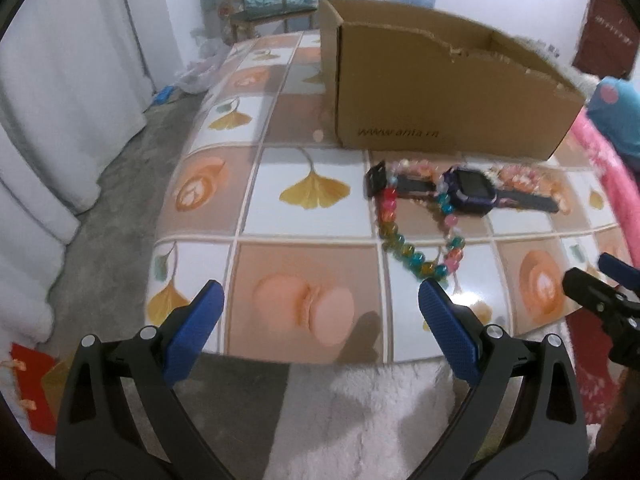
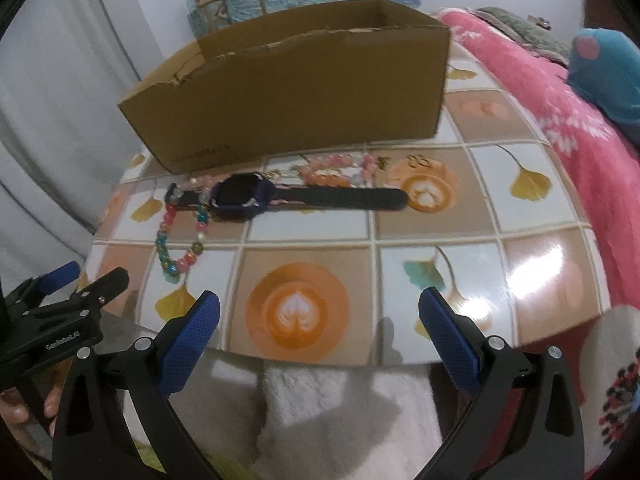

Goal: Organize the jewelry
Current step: 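Move the right gripper onto the multicolour beaded bracelet and close it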

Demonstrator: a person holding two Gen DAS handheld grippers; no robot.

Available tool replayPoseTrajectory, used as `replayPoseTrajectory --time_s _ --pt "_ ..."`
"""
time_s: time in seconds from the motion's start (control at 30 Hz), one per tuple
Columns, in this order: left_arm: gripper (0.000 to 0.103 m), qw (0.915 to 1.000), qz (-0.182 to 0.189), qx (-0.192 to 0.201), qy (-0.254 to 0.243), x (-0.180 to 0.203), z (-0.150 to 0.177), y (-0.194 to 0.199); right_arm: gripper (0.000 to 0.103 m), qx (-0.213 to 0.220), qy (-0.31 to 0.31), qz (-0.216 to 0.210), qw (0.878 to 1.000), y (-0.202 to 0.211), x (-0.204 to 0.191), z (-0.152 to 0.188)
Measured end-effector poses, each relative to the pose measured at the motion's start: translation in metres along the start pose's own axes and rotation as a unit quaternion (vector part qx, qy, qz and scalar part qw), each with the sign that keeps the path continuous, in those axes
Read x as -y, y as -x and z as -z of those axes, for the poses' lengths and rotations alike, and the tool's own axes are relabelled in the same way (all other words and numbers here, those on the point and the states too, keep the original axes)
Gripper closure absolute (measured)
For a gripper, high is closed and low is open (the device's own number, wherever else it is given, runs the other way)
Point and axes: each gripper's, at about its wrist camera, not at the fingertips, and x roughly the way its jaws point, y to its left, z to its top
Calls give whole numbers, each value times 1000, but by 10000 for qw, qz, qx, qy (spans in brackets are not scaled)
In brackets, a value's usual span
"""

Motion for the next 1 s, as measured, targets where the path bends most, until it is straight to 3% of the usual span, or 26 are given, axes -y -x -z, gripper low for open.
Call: replayPoseTrajectory --time_s 0.1,0.27,0.57,0.67,0.77,0.9,1.0 --pt "9 9967 738 284 164 -11 -2 0 6 83 80 -329 9994 -1 -7 -8" --pt "9 9962 829 252 105 -12 -14 -11 7 135 178 -772 9968 -9 -20 -19" --pt "10 9909 1165 670 -82 -10 -34 -15 48 -239 343 -1236 9915 -38 -41 -23" --pt "33 9881 1390 628 -205 -4 -40 -18 61 -272 415 -1322 9900 -42 -47 -24" --pt "49 9848 1655 470 -243 0 -42 -25 68 -304 547 -1389 9883 -44 -55 -25" --pt "59 9832 1794 145 -296 5 -45 -39 73 -408 673 -1407 9869 -49 -64 -24" --pt "59 9813 1895 -204 -282 6 -46 -54 77 -464 695 -1371 9870 -53 -67 -23"
